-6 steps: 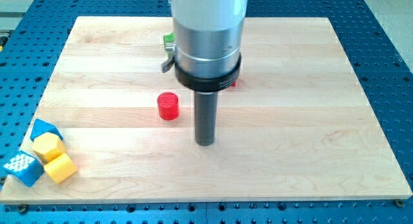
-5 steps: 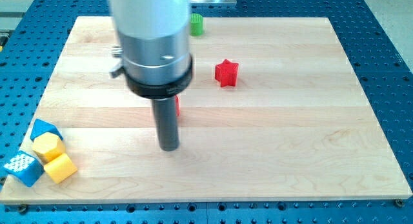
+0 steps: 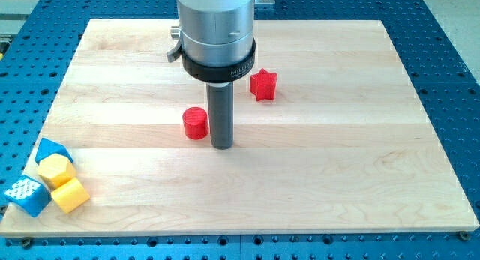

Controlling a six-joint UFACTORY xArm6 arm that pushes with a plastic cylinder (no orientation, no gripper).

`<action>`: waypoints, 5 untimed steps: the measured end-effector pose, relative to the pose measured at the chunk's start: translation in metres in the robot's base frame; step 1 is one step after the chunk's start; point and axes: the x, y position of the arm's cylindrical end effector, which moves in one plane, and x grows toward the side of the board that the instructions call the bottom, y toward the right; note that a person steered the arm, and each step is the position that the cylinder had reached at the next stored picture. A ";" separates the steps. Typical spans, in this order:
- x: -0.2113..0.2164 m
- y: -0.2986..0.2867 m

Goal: Move the red circle to the left side of the red star

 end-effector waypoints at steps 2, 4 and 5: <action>0.005 -0.056; -0.054 -0.022; -0.023 0.018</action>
